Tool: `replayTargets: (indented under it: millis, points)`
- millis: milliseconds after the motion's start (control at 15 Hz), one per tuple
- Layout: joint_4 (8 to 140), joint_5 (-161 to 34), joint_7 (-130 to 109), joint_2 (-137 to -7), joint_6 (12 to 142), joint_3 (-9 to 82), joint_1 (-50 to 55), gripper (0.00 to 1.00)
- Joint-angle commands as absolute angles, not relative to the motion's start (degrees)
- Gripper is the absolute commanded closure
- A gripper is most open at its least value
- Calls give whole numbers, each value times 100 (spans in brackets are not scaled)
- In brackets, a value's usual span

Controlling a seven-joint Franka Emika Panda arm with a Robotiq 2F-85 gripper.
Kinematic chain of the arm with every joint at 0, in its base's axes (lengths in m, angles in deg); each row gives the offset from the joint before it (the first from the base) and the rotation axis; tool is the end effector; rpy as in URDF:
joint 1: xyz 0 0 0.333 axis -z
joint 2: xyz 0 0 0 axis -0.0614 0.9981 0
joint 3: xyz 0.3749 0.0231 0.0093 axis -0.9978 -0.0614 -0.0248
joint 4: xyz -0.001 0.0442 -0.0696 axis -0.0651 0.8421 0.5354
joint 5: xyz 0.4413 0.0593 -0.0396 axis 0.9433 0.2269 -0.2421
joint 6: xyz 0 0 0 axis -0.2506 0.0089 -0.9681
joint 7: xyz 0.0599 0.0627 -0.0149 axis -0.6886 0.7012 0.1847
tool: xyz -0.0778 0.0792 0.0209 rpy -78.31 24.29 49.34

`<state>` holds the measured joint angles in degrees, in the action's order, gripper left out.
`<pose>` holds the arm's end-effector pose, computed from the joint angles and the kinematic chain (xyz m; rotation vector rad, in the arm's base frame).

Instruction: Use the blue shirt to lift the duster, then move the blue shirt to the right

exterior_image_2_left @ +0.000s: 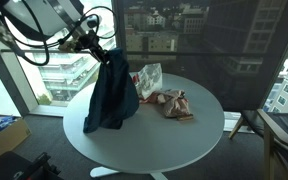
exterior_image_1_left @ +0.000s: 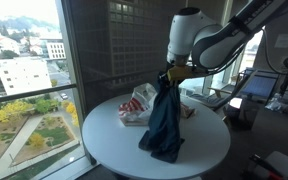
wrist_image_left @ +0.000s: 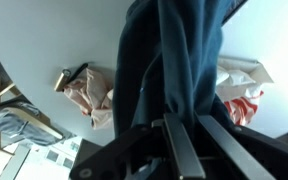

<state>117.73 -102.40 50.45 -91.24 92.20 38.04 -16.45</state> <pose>0.5333 0.1494 0.3830 2.8512 -0.4295 0.7284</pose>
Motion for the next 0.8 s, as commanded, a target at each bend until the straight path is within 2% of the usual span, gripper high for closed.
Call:
replayTargets:
  millis: [0, 200, 267, 333, 467, 733]
  points:
    - [12478, -11076, 6195, -10581, 9064, 2966, -954, 88]
    - [12853, -11106, 6715, -11567, 8944, 2474, -531, 88]
    - [12931, -11180, 6921, -11842, 8808, 2654, -724, 87]
    - [13027, -11011, 6949, -12125, 8821, 2288, -318, 87]
    - [13177, -10861, 7052, -12555, 8674, 2246, -151, 87]
    - [13474, -10838, 7012, -12652, 8701, 2297, 361, 88]
